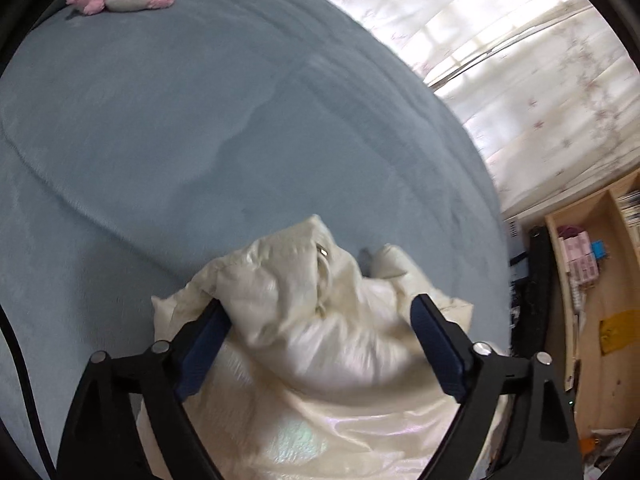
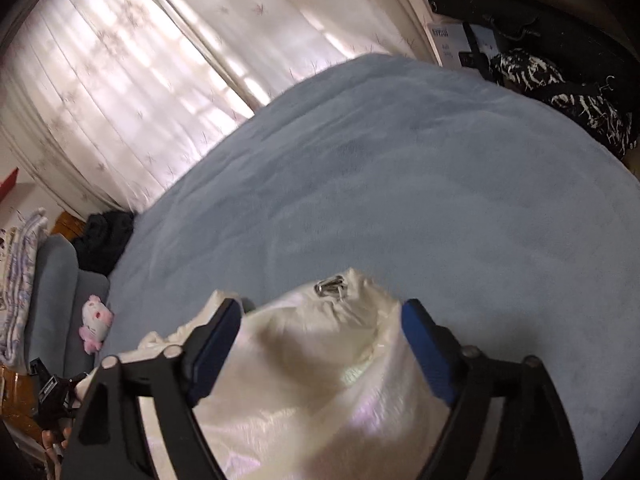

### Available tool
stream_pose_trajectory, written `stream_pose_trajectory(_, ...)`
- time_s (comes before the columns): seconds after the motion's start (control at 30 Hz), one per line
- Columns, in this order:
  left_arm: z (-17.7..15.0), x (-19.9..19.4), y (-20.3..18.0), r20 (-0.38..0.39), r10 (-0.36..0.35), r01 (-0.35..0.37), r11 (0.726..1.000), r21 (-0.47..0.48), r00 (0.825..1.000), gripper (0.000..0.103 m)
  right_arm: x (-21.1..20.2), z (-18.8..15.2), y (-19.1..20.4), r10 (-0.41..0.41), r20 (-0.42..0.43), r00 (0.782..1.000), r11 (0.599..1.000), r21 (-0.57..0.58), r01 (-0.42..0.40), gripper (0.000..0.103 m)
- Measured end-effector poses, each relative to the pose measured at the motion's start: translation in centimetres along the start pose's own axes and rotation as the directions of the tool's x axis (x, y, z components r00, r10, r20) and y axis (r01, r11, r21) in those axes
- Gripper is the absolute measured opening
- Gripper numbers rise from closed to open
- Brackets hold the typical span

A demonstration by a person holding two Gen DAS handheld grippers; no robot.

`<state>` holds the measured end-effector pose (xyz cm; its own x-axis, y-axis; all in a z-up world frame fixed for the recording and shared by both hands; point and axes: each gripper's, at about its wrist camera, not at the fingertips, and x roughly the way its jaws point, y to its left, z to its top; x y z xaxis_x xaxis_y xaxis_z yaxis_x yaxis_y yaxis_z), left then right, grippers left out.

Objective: Fold large clothes

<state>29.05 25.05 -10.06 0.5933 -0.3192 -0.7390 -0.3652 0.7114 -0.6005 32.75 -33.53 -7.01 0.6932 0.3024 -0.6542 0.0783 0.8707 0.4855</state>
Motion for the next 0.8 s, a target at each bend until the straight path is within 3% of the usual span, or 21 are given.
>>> stream_pose_trajectory(0.13, 0.6, -1.0, 0.3, 0.031, -0.011, 0.010, 0.999, 0.037, 0.999, 0.093, 0.1, 0.2, -0.7, -0.013, -0.021, 1.000, 1.000, -0.011, 0.013, 0.086)
stream_pose_trajectory(0.33, 0.1, 0.8, 1.4, -0.027, 0.085, -0.079, 0.982, 0.172, 0.996, 0.093, 3.3, -0.3, -1.6, -0.074, -0.134, 0.988, 0.995, -0.073, 0.065, 0.086)
stream_pose_trajectory(0.43, -0.1, 2.1, 2.4, -0.044, 0.134, -0.123, 0.972, 0.203, 0.990, 0.093, 5.4, -1.1, -2.2, -0.051, -0.215, 0.975, 0.998, -0.048, 0.042, 0.086)
stream_pose_trajectory(0.53, -0.3, 3.6, 3.6, -0.091, 0.129, -0.110, 0.976, 0.187, 0.987, 0.093, 6.3, -1.6, -2.5, -0.016, -0.240, 0.971, 1.000, -0.025, 0.011, 0.085)
stream_pose_trajectory(0.6, -0.5, 3.9, 3.5, -0.064, 0.152, -0.136, 0.970, 0.202, 0.986, 0.091, 6.2, -1.9, -2.1, -0.026, -0.212, 0.977, 0.999, -0.052, 0.016, 0.062)
stream_pose_trajectory(0.63, -0.8, 3.7, 3.0, -0.019, 0.162, -0.153, 0.962, 0.224, 0.987, 0.070, 6.1, -2.0, -1.6, -0.039, -0.199, 0.979, 0.997, -0.078, 0.024, 0.040)
stream_pose_trajectory(0.67, -0.9, 3.5, 2.3, 0.021, 0.187, -0.186, 0.950, 0.250, 0.982, 0.047, 6.0, -2.1, -0.9, -0.071, -0.180, 0.981, 0.992, -0.115, 0.050, 0.027)
stream_pose_trajectory(0.73, -1.3, 3.9, 0.7, 0.077, 0.227, -0.239, 0.933, 0.270, 0.971, 0.024, 5.3, -2.0, 0.7, -0.126, -0.111, 0.986, 0.977, -0.185, 0.104, 0.017)
stream_pose_trajectory(0.8, -1.4, 3.3, -0.7, 0.154, 0.258, -0.292, 0.916, 0.275, 0.954, 0.019, 4.4, -1.7, 1.8, -0.154, -0.033, 0.987, 0.966, -0.216, 0.144, 0.015)
